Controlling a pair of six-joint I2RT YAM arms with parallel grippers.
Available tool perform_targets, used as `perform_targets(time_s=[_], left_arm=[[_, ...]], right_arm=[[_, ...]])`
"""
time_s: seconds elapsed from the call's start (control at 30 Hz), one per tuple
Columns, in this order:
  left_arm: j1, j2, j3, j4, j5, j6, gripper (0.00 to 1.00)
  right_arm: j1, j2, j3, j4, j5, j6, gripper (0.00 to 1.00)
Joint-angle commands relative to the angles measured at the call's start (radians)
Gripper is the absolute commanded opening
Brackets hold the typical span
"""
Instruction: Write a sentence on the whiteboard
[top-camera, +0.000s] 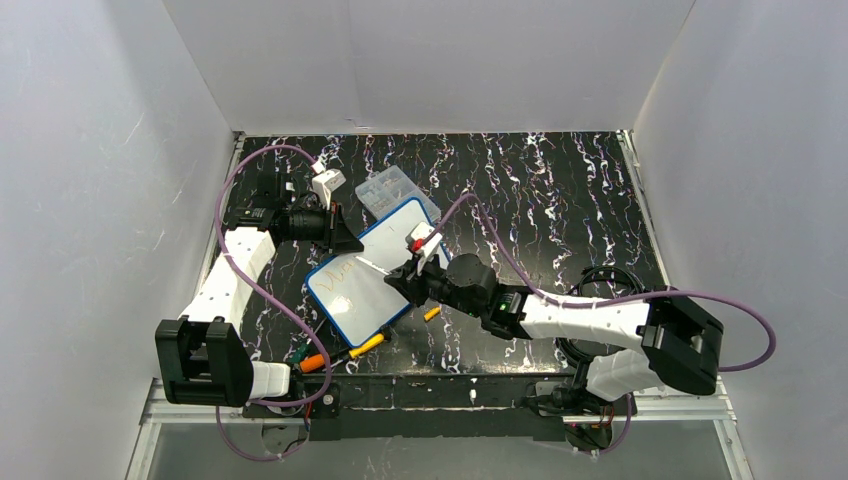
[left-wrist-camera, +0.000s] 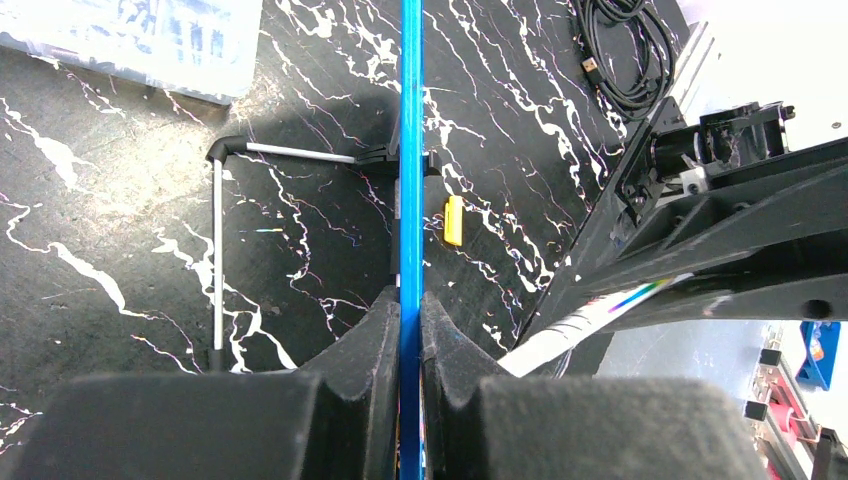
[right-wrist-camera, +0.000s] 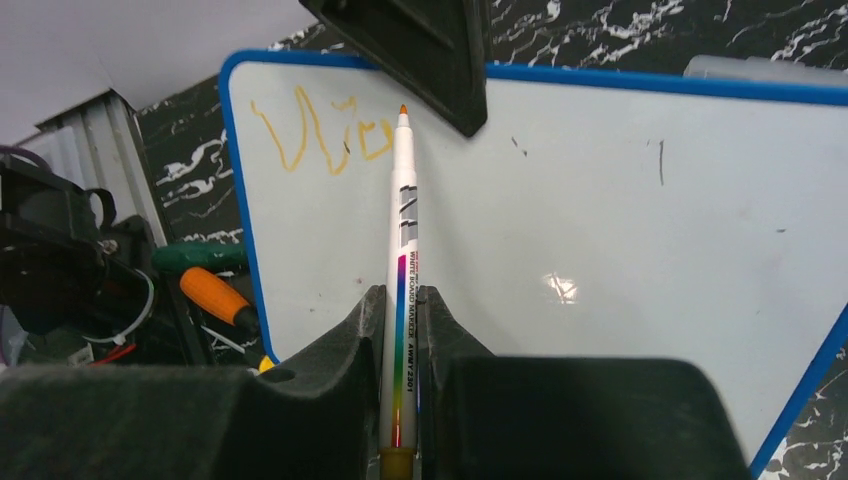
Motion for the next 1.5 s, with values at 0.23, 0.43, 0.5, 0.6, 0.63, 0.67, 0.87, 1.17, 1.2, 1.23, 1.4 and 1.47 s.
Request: perform_targets(time_s=[0.23,0.43,0.5,0.6,0.63,0.67,0.87,1.17,1.2,1.23,1.4,1.47], left_arm=[[-0.006,-0.009,-0.005,-0.059,0.025,0.005,0.0],[-0.006,-0.008,-0.005,-0.059,0.028,0.005,0.0],[-0.006,-0.008,-0.005,-0.059,0.028,0.005,0.0],[-0.006,-0.009,-0.005,-0.059,0.028,0.005,0.0],[-0.006,-0.008,-0.005,-0.059,0.028,0.005,0.0],[-0.006,-0.009,-0.006,-0.059,0.028,0.005,0.0],[-0.007,-0.01,-0.006,-0.059,0.027,0.005,0.0],[-0.006,-0.011,-0.005,-0.059,0.028,0.005,0.0],[-0.007,-0.011,-0.005,-0.059,0.028,0.005,0.0],[-0.006,-0.011,-0.004,-0.059,0.028,0.005,0.0],[-0.006,-0.012,-0.006,-0.059,0.028,0.006,0.0],[-0.006,-0.012,-0.006,-0.059,0.028,0.005,0.0]], right_arm=[[0.005,0.033,0.06,0.079,-0.004,-0.019,0.01],[0.005,0.051,0.067,0.074,0.001,-0.019,0.01],[0.004,0.059,0.076,0.063,0.007,-0.017,0.01],[0.005,0.068,0.082,0.052,0.015,-0.015,0.01],[0.004,0.072,0.084,0.047,0.02,-0.015,0.01],[0.006,0.074,0.088,0.039,0.021,-0.015,0.01],[0.005,0.077,0.09,0.005,0.04,-0.011,0.01],[0.006,0.04,0.039,-0.024,0.07,0.019,0.01],[0.006,0.037,0.034,-0.028,0.067,0.022,0.01],[0.006,0.035,0.029,-0.028,0.066,0.024,0.01],[0.009,0.021,0.005,-0.039,0.062,0.035,0.01],[0.01,0.01,-0.006,-0.045,0.064,0.039,0.01]])
